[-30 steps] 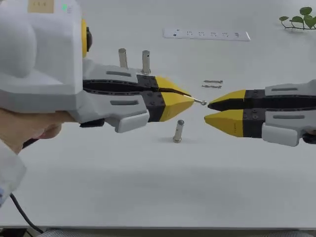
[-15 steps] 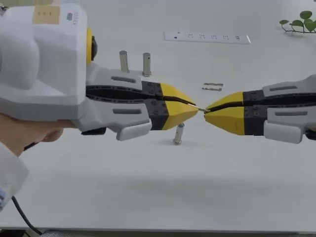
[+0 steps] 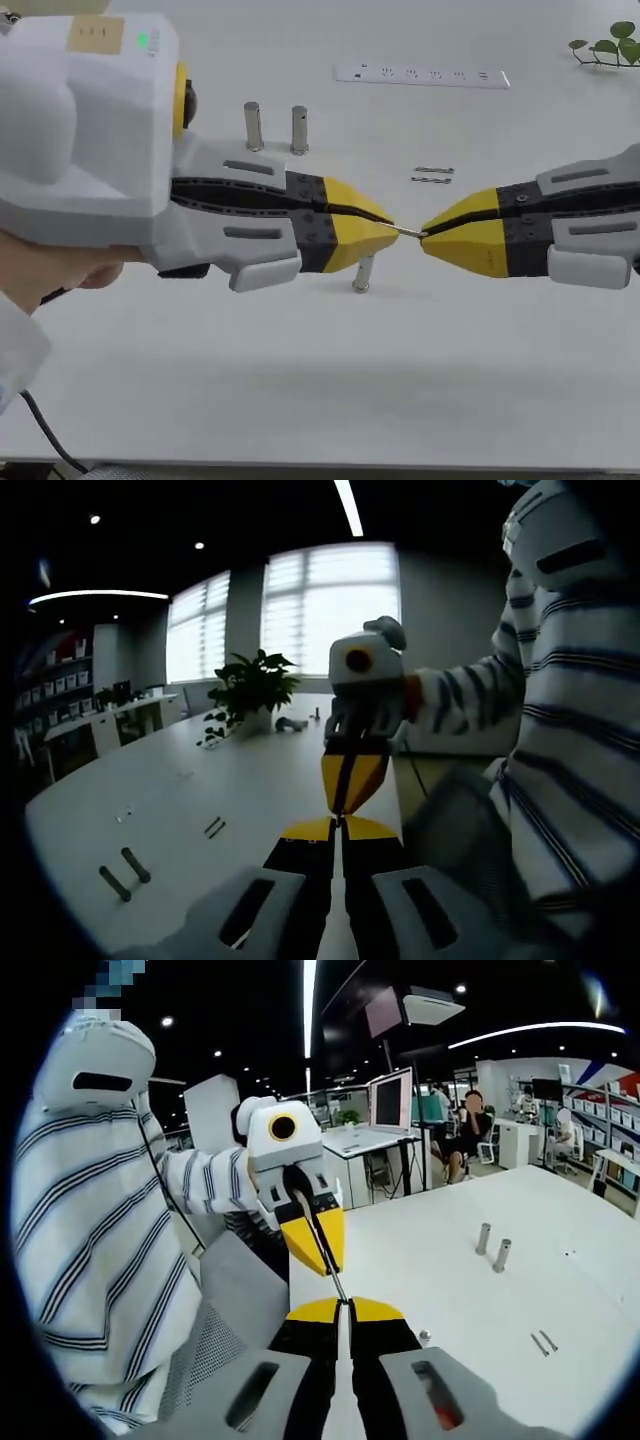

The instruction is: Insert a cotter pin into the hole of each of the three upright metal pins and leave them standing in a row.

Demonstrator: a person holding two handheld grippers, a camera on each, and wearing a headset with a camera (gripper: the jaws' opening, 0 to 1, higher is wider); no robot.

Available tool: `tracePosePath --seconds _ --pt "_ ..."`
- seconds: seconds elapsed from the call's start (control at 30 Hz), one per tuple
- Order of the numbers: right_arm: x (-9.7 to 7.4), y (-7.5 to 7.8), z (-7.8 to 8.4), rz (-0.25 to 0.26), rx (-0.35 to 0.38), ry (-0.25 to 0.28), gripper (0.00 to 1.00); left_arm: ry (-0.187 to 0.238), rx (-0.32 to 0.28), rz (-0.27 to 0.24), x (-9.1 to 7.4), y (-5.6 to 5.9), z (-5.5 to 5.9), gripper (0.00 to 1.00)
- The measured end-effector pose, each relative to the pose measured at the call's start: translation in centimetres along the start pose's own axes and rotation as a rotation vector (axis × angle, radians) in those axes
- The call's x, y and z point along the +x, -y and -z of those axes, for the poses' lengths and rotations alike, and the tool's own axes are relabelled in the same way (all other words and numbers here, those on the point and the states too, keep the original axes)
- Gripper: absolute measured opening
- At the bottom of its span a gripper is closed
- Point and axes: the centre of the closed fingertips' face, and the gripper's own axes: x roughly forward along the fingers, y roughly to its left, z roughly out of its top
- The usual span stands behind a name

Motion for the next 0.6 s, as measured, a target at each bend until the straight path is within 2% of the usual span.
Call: tracePosePath --seconds 0.3,0.4,0.5,0.6 --pt "-0.4 -0.7 0.0 -0.038 -0.007 -0.009 0.00 -0.022 -0.002 0.017 0.1 0.2 0.6 0.00" --pt "-0.5 -0.9 -0.5 -0.060 0.008 0.019 0.00 -0.054 0.004 0.018 0.2 0.1 1.4 0.00" --pt "-0.6 -0.6 -0.2 -0.056 -0.001 0.004 0.00 -0.028 -0.012 0.023 0.1 0.4 1.0 0.00" --pt "-0.7 -0.7 -0.2 -0.064 0.008 0.009 0.00 -0.034 -0.016 0.024 0.1 0.5 1.1 0.00"
